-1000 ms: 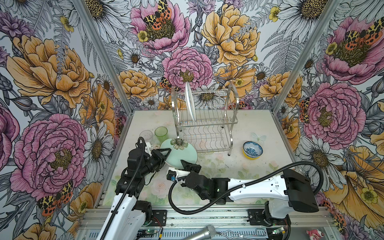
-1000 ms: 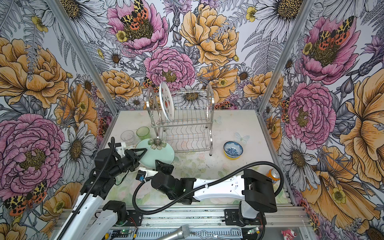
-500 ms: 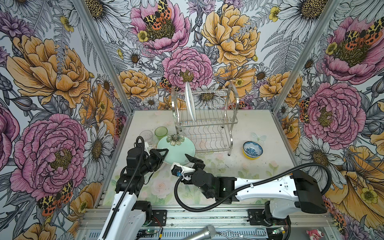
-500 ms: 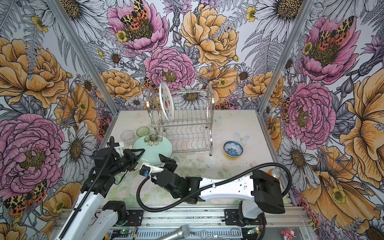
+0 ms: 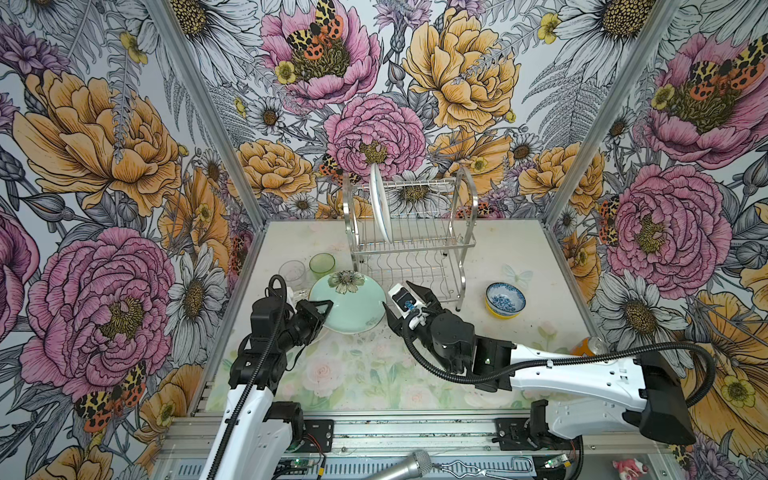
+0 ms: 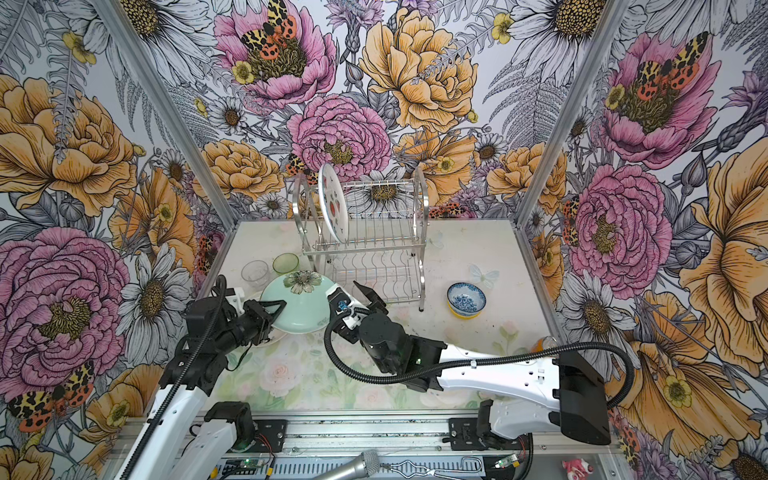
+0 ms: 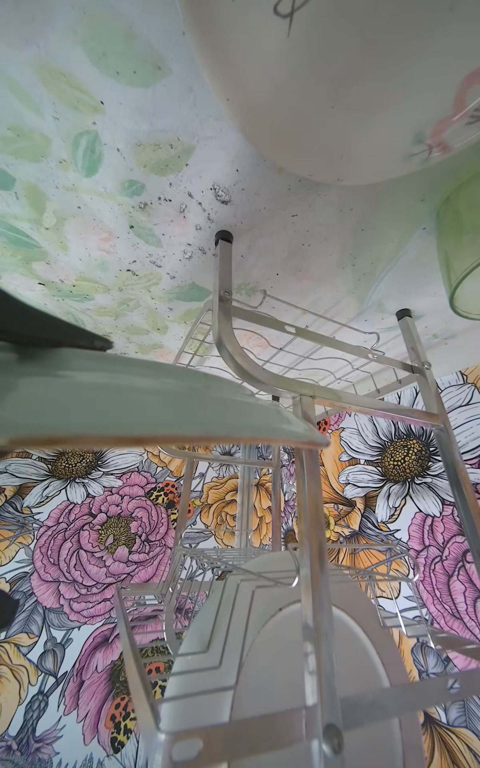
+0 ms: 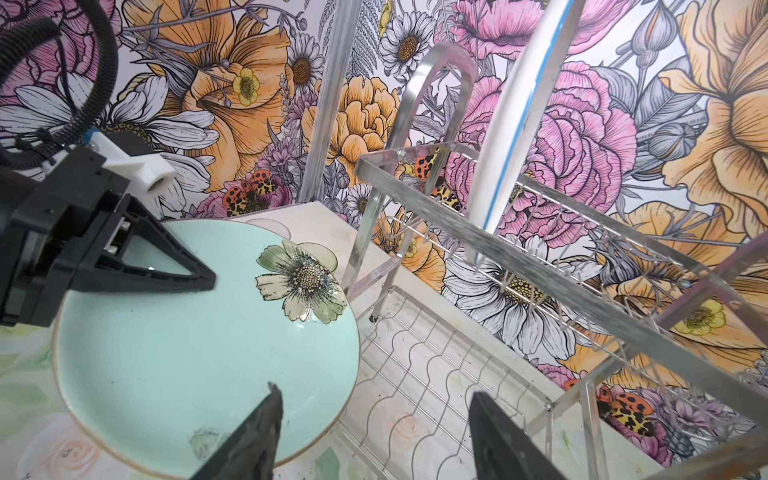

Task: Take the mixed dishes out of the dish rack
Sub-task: 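Open the right gripper and draw it back while the left gripper holds the plate, then lower the pale green plate flat onto the table with the left gripper and release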

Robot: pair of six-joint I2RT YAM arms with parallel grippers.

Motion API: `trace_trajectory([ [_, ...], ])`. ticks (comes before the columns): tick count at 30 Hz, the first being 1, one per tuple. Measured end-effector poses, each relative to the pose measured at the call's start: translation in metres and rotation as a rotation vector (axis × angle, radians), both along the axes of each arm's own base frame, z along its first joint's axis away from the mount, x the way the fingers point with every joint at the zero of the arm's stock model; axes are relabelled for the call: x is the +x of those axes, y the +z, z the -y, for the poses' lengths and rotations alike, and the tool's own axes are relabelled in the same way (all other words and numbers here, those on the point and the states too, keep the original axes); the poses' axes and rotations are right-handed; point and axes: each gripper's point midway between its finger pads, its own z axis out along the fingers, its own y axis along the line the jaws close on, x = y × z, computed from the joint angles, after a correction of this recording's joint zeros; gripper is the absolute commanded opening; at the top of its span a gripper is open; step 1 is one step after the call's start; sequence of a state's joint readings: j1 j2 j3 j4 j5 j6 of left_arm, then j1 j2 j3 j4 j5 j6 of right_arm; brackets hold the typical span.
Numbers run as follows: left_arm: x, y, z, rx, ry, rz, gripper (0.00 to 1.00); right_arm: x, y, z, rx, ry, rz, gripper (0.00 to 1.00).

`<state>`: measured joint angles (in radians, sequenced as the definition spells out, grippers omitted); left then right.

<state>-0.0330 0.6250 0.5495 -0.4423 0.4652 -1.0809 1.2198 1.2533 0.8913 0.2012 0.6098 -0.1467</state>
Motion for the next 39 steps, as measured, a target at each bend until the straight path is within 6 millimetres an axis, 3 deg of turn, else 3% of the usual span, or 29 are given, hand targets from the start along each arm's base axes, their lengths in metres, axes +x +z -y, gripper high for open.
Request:
trace_trajectory([
  [4, -0.003, -0.002, -0.005, 0.000, 0.018, 0.006, 0.00, 0.004, 0.001, 0.011, 0.035, -0.009, -0.011, 0.74],
  [11, -0.011, -0.027, -0.019, 0.001, 0.077, -0.065, 0.00, 0.009, 0.005, 0.030, 0.081, -0.028, -0.015, 0.76],
  [22, -0.011, -0.031, -0.048, 0.024, 0.180, -0.057, 0.01, 0.020, 0.006, 0.058, 0.125, -0.072, -0.019, 0.81],
  [31, -0.018, -0.047, -0.068, 0.094, 0.255, -0.107, 0.01, 0.012, 0.014, 0.087, 0.181, -0.090, 0.002, 0.91],
  [36, -0.021, -0.055, -0.077, 0.129, 0.293, -0.137, 0.01, 0.017, 0.012, 0.094, 0.180, -0.111, 0.003, 0.99],
  [39, -0.022, -0.056, -0.083, 0.146, 0.314, -0.141, 0.01, 0.020, 0.012, 0.097, 0.179, -0.127, 0.005, 0.99],
])
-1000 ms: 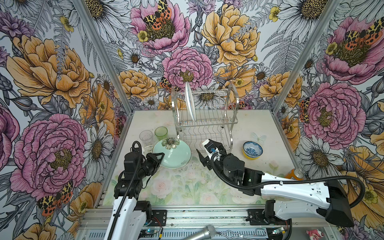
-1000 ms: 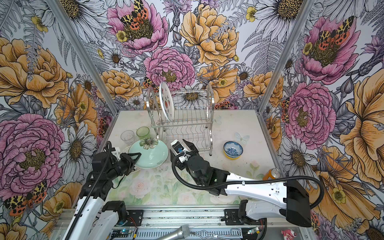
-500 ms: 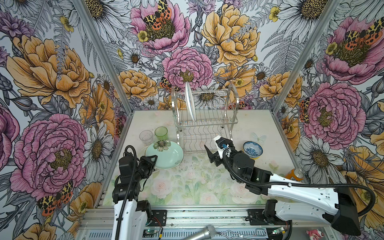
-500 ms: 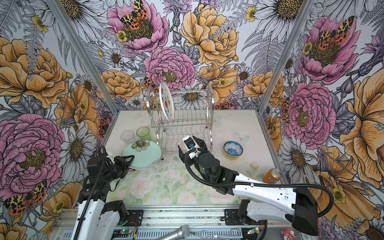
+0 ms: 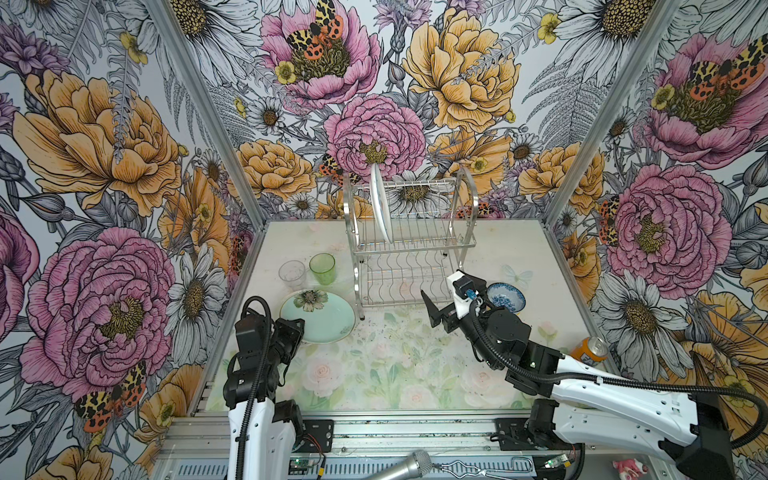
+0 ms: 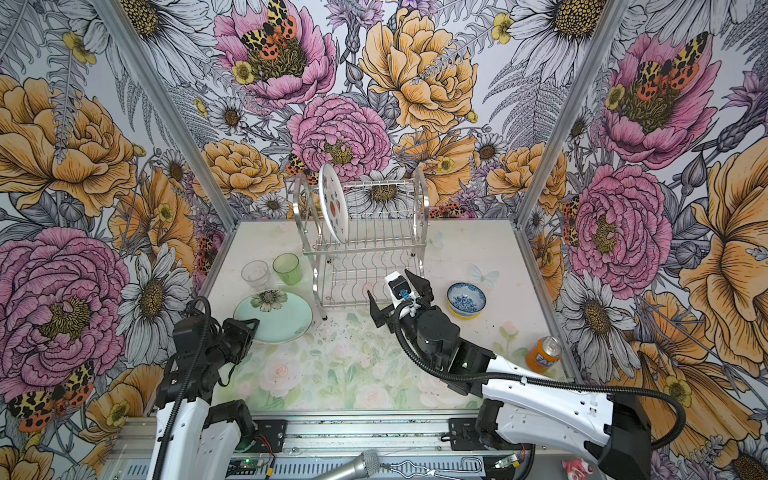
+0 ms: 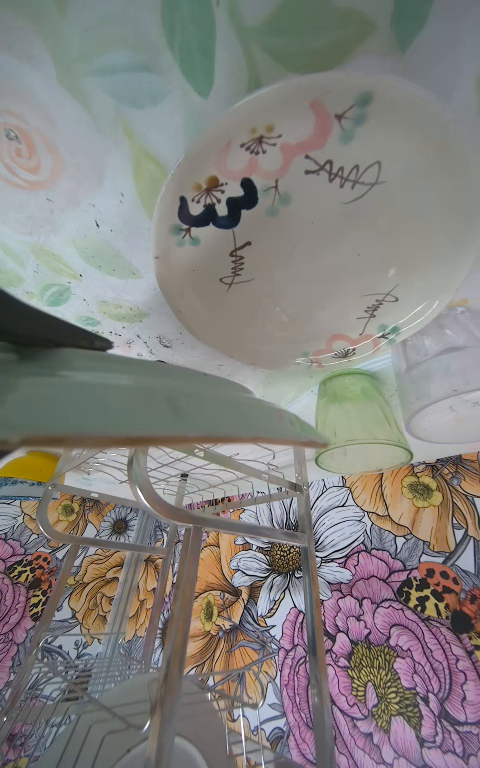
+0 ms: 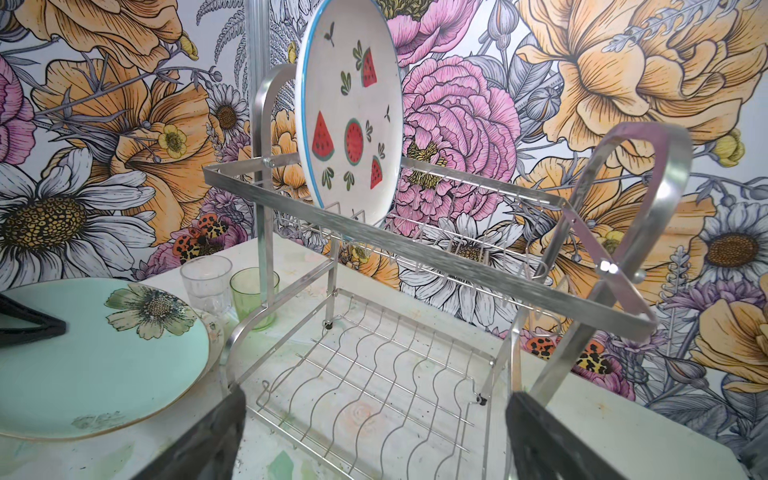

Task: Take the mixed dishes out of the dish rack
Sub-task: 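Lower the pale green plate flat onto the table with the left gripper and release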

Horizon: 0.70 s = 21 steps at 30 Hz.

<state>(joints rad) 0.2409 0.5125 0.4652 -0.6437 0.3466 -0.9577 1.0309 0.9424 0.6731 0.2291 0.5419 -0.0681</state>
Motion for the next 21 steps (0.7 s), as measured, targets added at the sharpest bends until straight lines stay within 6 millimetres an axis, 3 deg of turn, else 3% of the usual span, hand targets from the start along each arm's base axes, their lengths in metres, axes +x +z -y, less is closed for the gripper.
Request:
trace_trajectory([
  [14, -0.002, -0.006, -0.023, 0.107, 0.074, -0.021, 0.01, 0.010, -0.002, 0.015, 0.003, -0.040, 0.001, 1.00],
  [21, -0.002, -0.020, -0.033, 0.148, 0.097, -0.072, 0.01, 0.012, -0.010, 0.017, -0.011, -0.044, -0.009, 1.00],
])
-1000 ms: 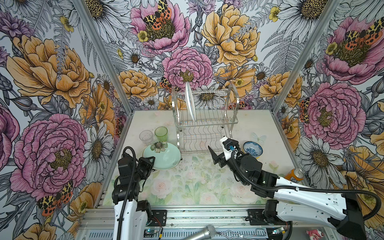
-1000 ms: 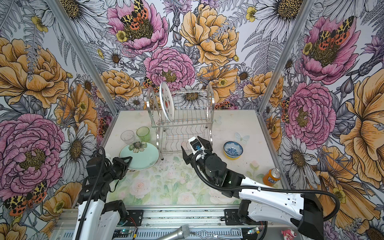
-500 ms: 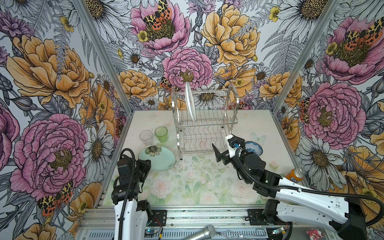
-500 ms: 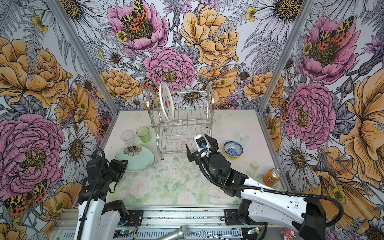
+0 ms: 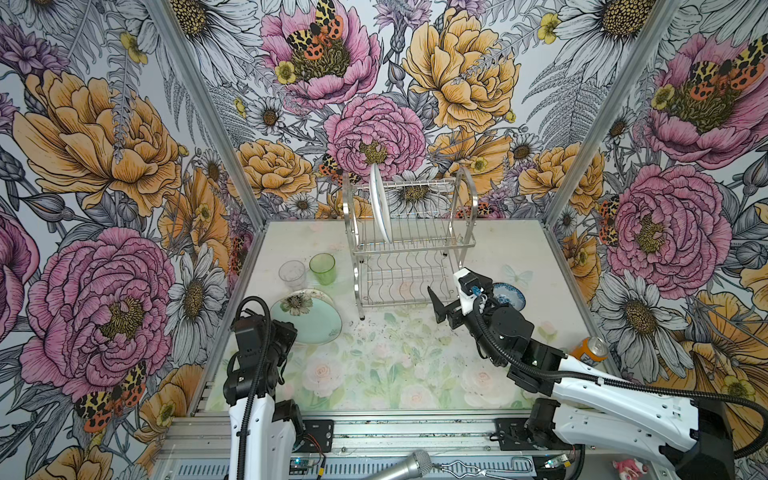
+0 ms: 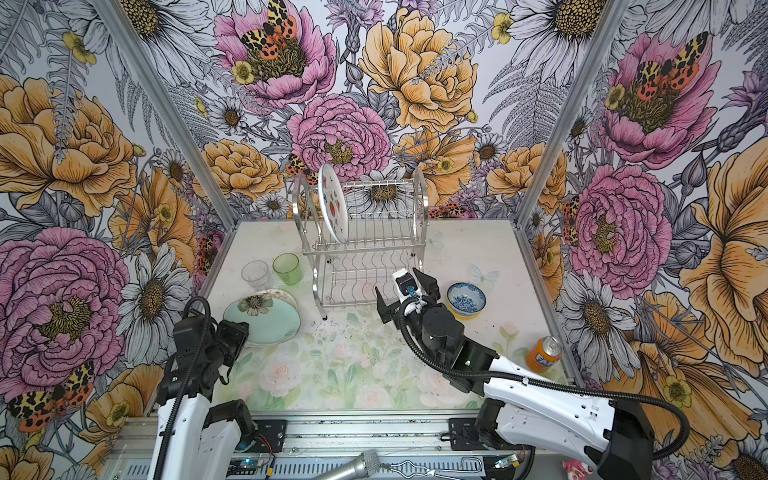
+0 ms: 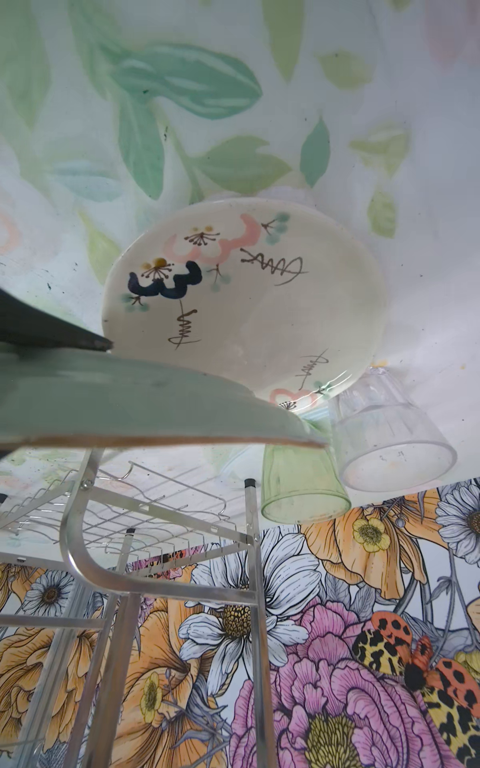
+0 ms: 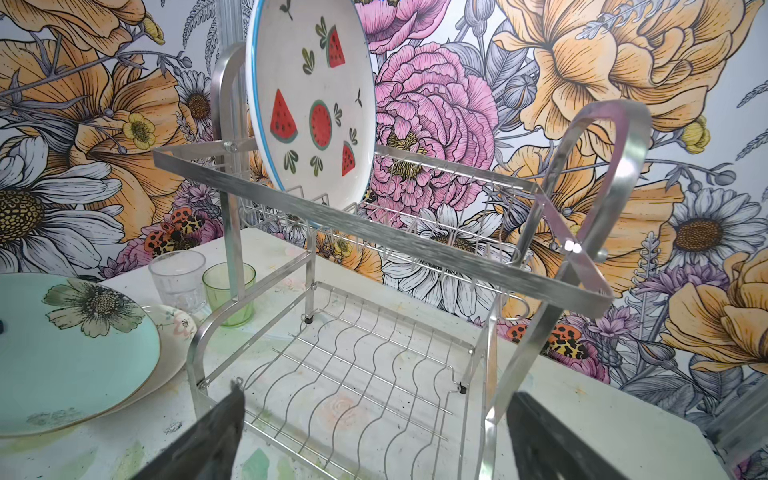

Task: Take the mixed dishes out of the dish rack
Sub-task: 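Lower the pale green plate flat onto the table with the left gripper and release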

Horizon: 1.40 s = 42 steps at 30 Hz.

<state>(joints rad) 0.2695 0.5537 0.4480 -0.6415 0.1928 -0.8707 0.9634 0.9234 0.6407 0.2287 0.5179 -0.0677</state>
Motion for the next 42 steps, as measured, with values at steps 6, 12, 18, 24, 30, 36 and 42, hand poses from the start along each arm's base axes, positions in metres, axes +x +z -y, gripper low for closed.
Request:
trace_trajectory([
  [6, -0.002, -0.017, -0.007, 0.027, 0.015, -0.063, 0.03, 0.002, -0.005, 0.006, -0.006, -0.015, -0.004, 1.00],
  [12, 0.002, -0.021, -0.011, 0.046, 0.024, -0.060, 0.13, 0.002, -0.003, 0.012, 0.004, -0.020, 0.002, 0.99],
  [18, 0.008, -0.023, -0.015, 0.053, 0.029, -0.058, 0.34, 0.004, -0.004, 0.016, 0.006, -0.027, 0.002, 1.00],
  [24, 0.008, -0.033, -0.017, 0.052, 0.038, -0.089, 0.45, 0.005, -0.009, 0.020, -0.001, -0.036, -0.004, 0.99],
  [30, 0.010, -0.037, -0.018, 0.050, 0.041, -0.104, 0.51, 0.005, -0.008, 0.026, 0.013, -0.049, 0.000, 1.00],
  [36, 0.011, -0.040, -0.019, 0.045, 0.041, -0.117, 0.62, 0.006, -0.009, 0.028, 0.018, -0.052, -0.003, 1.00],
  [42, 0.012, -0.038, -0.019, 0.060, 0.029, -0.113, 0.99, 0.008, -0.009, 0.030, 0.030, -0.055, -0.009, 1.00],
])
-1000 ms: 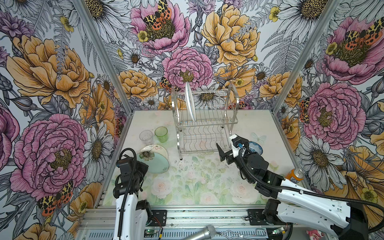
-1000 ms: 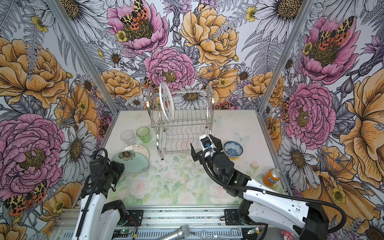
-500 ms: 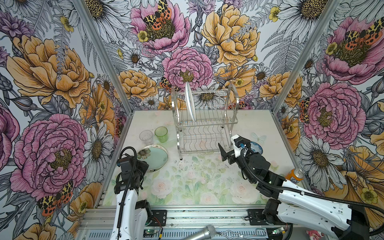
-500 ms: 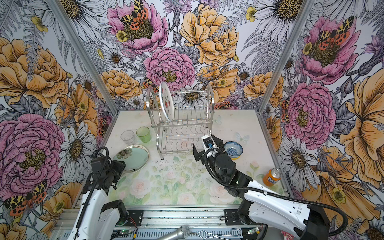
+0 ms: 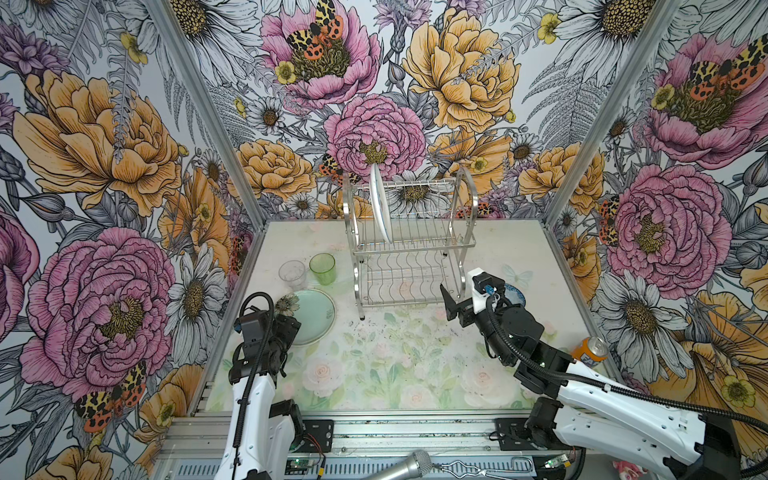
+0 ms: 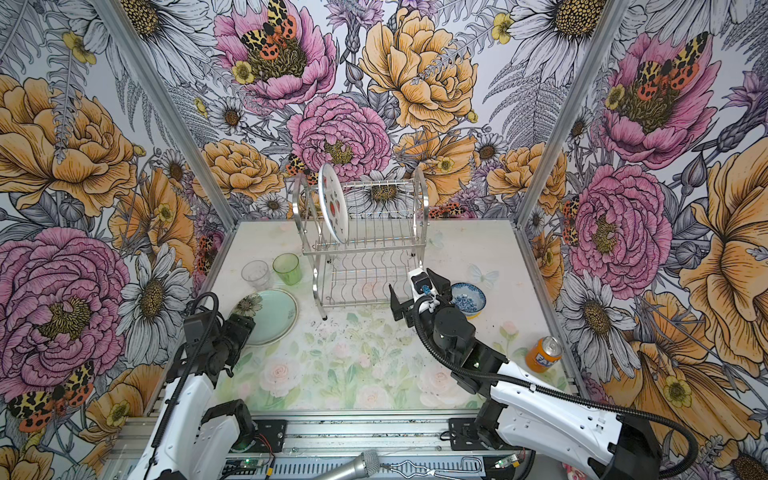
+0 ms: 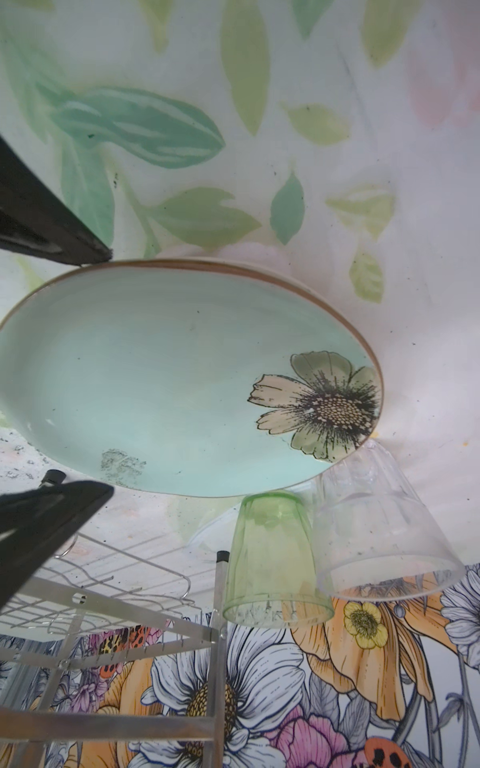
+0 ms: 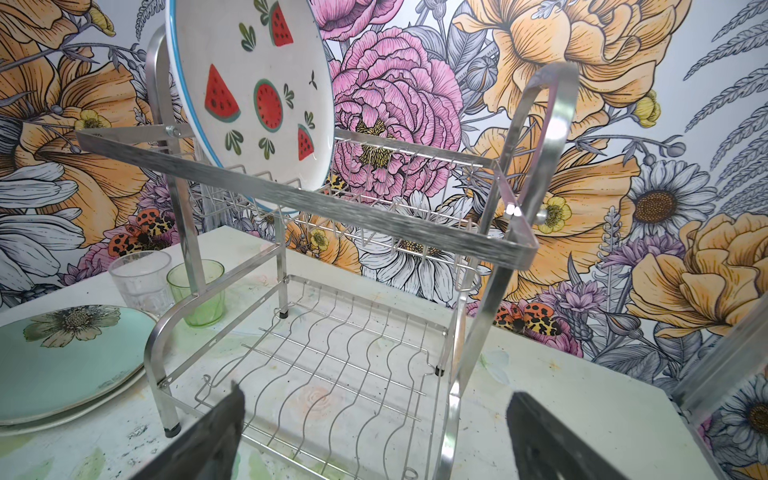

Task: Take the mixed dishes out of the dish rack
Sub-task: 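Lower the pale green plate flat onto the table with the left gripper and release, then raise the left gripper off the plate while the right gripper moves to the watermelon plate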

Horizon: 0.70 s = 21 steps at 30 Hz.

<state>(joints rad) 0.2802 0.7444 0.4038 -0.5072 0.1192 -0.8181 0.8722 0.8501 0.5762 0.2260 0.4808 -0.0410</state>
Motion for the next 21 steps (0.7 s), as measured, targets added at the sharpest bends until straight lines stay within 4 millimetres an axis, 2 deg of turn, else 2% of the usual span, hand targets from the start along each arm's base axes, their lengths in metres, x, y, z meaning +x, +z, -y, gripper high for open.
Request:
trace_trajectory([
  [14, 0.006, 0.014, -0.004, 0.016, 0.004, 0.000, 0.99, 0.001, -0.003, -0.001, 0.017, 0.016, -0.014, 0.99],
  [21, 0.013, 0.031, 0.008, 0.037, -0.045, 0.040, 0.99, -0.002, -0.009, -0.012, 0.008, 0.077, -0.031, 1.00],
])
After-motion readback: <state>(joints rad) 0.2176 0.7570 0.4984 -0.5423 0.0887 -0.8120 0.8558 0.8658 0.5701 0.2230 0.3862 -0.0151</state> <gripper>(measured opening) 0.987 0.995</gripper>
